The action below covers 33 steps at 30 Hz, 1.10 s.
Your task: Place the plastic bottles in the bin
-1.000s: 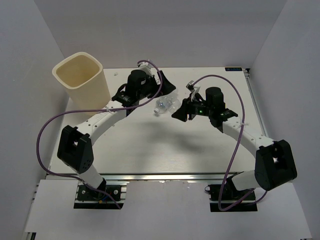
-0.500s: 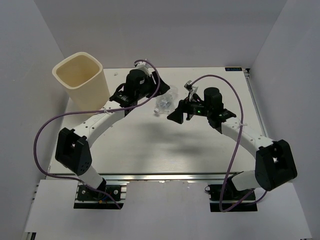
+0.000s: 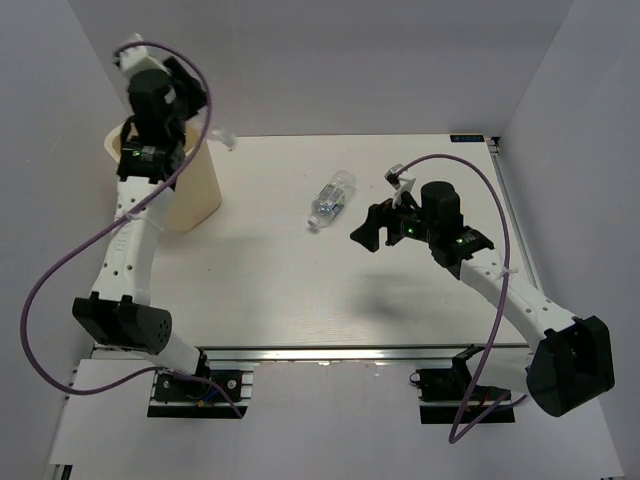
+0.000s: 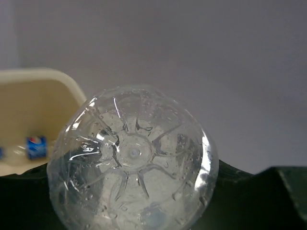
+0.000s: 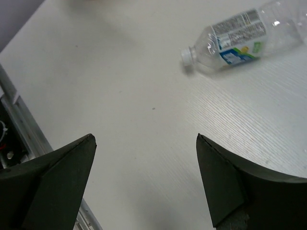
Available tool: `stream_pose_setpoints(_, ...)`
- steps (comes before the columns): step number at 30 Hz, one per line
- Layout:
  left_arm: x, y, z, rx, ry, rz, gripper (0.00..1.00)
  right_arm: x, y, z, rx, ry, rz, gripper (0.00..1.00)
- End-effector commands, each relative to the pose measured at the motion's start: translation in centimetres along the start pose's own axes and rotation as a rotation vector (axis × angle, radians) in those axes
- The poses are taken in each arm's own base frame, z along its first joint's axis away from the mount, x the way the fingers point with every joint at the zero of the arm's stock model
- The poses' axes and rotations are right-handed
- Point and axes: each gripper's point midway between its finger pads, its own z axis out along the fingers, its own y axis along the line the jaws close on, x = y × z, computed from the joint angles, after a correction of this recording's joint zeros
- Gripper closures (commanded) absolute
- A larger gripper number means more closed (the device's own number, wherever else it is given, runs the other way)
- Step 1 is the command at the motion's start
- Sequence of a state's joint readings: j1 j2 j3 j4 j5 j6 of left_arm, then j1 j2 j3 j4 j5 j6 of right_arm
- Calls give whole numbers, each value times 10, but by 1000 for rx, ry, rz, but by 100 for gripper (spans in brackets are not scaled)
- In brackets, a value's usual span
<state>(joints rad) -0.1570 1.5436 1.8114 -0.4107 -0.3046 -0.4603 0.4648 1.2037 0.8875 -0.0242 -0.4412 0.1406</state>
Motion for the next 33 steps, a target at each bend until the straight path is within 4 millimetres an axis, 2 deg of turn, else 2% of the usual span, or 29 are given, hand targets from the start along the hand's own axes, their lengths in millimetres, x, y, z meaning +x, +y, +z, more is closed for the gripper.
stream_pose_setpoints(1, -84, 80, -21, -270, -197, 53, 61, 8, -23, -6, 121, 32, 11, 11)
stream_pose_setpoints(3, -99, 109, -15, -342, -226, 89, 55, 9, -25, -9, 143, 27, 17, 11)
stream_pose_setpoints(4, -113, 125, -15, -390, -261, 97, 54, 9, -28, -11, 160, 23, 16, 11)
stream_pose_setpoints(6, -112, 150, 0, -470, -256, 145, 54, 10, -30, -16, 183, 22, 9, 11)
stream_pose_setpoints(7, -119, 164, 1, -512, -272, 149, 54, 10, -33, -19, 206, 23, 5, 11)
stream_pose_setpoints(8, -118, 171, 6, -538, -267, 157, 53, 10, -35, -21, 218, 24, -1, 11)
stream_pose_setpoints(9, -109, 180, 18, -558, -240, 172, 44, 10, -37, -25, 241, 20, -8, 11)
stream_pose_setpoints(10, -109, 186, 21, -569, -236, 175, 34, 10, -38, -27, 248, 17, -12, 11)
stream_pose_setpoints(12, -95, 188, 37, -549, -185, 187, 12, 12, -38, -29, 249, 12, -22, 11)
stream_pose_setpoints(13, -90, 187, 39, -539, -153, 194, 2, 11, -37, -30, 247, 5, -26, 11)
stream_pose_setpoints(15, -91, 182, 41, -514, -149, 190, 2, 11, -36, -30, 239, 2, -27, 11)
stream_pose_setpoints(19, -105, 171, 33, -472, -181, 182, 2, 9, -36, -33, 248, 0, -23, 11)
stream_pose_setpoints(22, -117, 148, 22, -368, -189, 177, 2, 8, -35, -34, 250, -7, -28, 11)
stream_pose_setpoints(25, -120, 124, 11, -259, -164, 161, 2, 9, -36, -35, 254, -8, -24, 11)
stream_pose_setpoints(28, -117, 93, 1, -115, -137, 149, 2, 6, -36, -37, 258, -25, -20, 11)
stream_pose_setpoints(29, -107, 81, 2, -72, -120, 145, 2, 6, -37, -37, 261, -28, -20, 11)
stream_pose_setpoints(31, -100, 54, -7, 26, -115, 145, 2, 7, -37, -39, 266, -39, -24, 11)
stream_pose_setpoints(32, -89, 31, -9, 85, -101, 148, 2, 8, -39, -40, 275, -39, -20, 11)
stream_pose_setpoints(33, -75, 21, -8, 110, -74, 174, 2, 8, -39, -43, 278, -46, -19, 11)
